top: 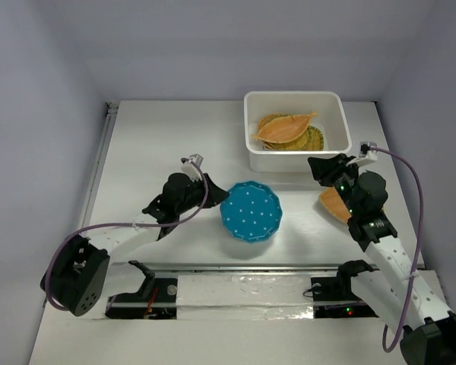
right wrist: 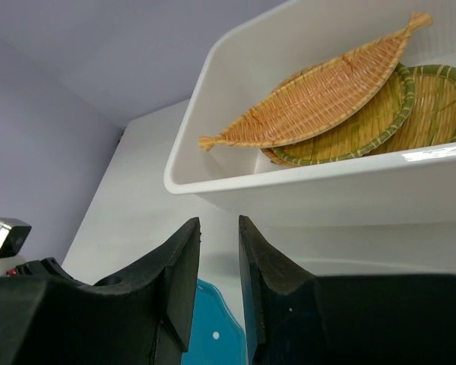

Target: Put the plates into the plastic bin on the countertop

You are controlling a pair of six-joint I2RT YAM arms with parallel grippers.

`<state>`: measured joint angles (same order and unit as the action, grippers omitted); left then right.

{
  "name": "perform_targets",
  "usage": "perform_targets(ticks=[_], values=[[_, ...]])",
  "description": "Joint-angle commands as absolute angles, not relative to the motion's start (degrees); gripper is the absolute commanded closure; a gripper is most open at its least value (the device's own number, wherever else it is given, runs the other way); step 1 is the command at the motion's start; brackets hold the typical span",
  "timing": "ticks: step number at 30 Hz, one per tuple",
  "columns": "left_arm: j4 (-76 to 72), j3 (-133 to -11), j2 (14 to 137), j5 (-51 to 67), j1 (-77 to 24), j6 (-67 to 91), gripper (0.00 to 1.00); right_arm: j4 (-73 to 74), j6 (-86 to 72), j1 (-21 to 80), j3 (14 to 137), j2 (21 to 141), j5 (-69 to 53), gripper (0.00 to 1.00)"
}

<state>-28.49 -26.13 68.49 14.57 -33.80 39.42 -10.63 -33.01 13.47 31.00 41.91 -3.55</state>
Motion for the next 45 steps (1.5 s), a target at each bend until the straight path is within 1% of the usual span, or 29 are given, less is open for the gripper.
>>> perform_targets(ticks=[1, 7, 11, 15, 18, 22, 27, 28, 32, 37, 41, 45], values=[[-35.69, -34.18, 64.16, 21.00, -31.65, 43.42, 1.00, -10.99, -32.78, 13.62, 31.46, 40.17, -1.15, 0.67], [-32.61, -40.86, 63.72, 23.64, -29.19, 43.33, 1.00, -9.67, -32.78, 13.62, 31.46, 36.92, 0.00, 0.67], [-31.47, -47.79, 64.69, 25.05, -28.56, 43.24, 1.00, -8.97, -32.96, 13.62, 31.64, 36.30, 1.32, 0.67], [-31.73, -53.25, 66.70, 25.84, -28.04, 43.86, 1.00, -8.18, -33.05, 13.62, 31.82, 34.90, 2.45, 0.67], [-31.46, -58.43, 70.39, 26.01, -26.89, 43.68, 1.00, -7.12, -33.13, 13.62, 31.73, 33.05, 3.86, 0.67], [-31.90, -66.52, 79.51, 27.07, -24.97, 44.73, 1.00, -6.24, -33.05, 13.62, 31.47, 30.77, 4.92, 0.67], [-31.99, -80.57, 90.25, 26.99, -24.43, 45.18, 1.00, -6.06, -32.96, 13.62, 31.55, 30.32, 4.75, 0.67], [-32.17, -82.60, 94.18, 26.90, -24.43, 45.44, 1.00, -6.33, -33.05, 13.62, 31.38, 30.50, 4.31, 0.67], [-32.78, -95.67, 103.69, 26.63, -24.43, 47.28, 1.00, -6.59, -33.05, 13.62, 31.38, 31.02, 3.96, 0.67], [-34.72, -104.14, 114.40, 24.87, -24.43, 49.30, 1.00, -6.50, -32.87, 13.62, 31.29, 30.76, 4.48, 0.67], [-35.86, -110.02, 120.14, 24.35, -24.96, 49.05, 1.00, -6.50, -32.78, 13.62, 31.20, 30.85, 4.57, 0.67], [-32.35, -113.99, 124.45, 23.56, -27.67, 46.06, 1.00, -6.59, -32.78, 13.62, 31.20, 30.76, 4.57, 0.67]])
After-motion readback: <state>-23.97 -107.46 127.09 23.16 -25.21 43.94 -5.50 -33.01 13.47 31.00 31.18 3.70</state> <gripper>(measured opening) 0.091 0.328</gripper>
